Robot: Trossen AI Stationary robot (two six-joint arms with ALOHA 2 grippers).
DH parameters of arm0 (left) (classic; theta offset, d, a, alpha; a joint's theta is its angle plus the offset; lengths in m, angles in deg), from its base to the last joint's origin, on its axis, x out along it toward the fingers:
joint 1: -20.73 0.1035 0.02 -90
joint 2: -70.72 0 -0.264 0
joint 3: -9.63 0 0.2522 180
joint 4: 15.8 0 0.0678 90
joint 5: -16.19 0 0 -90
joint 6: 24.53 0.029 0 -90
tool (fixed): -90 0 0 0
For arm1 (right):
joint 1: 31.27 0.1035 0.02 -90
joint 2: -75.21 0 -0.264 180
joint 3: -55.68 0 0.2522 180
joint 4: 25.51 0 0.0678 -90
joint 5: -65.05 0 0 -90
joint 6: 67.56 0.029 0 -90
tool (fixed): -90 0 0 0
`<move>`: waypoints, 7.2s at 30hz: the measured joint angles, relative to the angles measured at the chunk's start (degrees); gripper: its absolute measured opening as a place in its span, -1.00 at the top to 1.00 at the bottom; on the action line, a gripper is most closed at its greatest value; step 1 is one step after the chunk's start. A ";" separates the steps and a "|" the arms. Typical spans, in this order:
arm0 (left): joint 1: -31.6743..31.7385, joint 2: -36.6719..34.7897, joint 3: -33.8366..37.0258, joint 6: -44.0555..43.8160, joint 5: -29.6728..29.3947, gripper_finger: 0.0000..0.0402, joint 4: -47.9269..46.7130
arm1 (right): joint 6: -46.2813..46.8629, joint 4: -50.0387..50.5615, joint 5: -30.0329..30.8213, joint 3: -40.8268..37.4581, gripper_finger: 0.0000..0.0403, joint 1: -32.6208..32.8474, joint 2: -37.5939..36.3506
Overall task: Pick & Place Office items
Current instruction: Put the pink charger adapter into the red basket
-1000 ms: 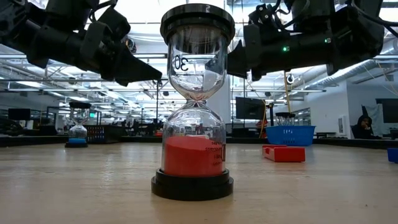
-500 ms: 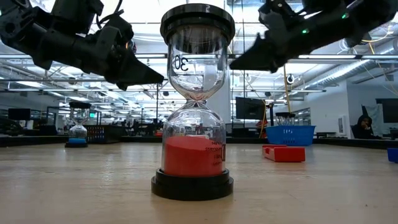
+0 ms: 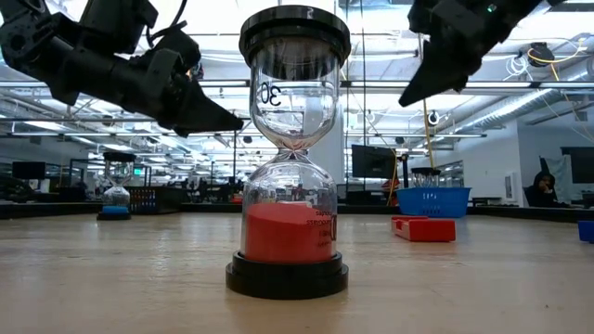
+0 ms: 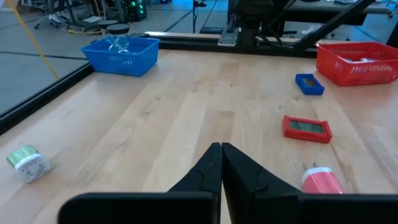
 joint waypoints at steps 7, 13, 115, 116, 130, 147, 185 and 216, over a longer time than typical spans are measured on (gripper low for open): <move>0.58 0.00 0.00 -0.07 -0.02 0.87 -1.03 | 1.60 3.17 -0.20 3.42 1.00 3.08 1.41; 0.59 -0.02 0.00 0.20 -0.02 0.98 -1.22 | 6.44 8.70 0.05 4.94 1.00 6.72 2.80; -8.76 7.90 -0.26 -5.51 -3.43 0.85 5.39 | 4.67 -6.35 -3.86 6.26 0.49 17.04 23.73; -8.76 9.50 -0.26 -3.81 -3.09 0.85 8.40 | 3.45 -7.38 -4.78 6.25 0.44 16.10 24.02; -8.83 19.45 -0.26 4.55 -0.40 0.85 20.91 | -13.56 -34.18 -19.27 6.34 -0.22 6.12 33.56; -8.85 19.43 -0.26 4.63 -1.45 0.85 18.60 | -18.56 -48.28 -27.40 6.55 -0.24 1.28 47.05; -8.74 19.43 -0.22 2.58 -1.75 0.85 16.31 | 42.83 17.11 -3.34 6.56 0.34 25.36 8.64; -8.74 19.43 -0.22 2.12 -1.99 0.85 15.11 | 78.36 36.08 -13.99 22.44 0.33 51.87 23.90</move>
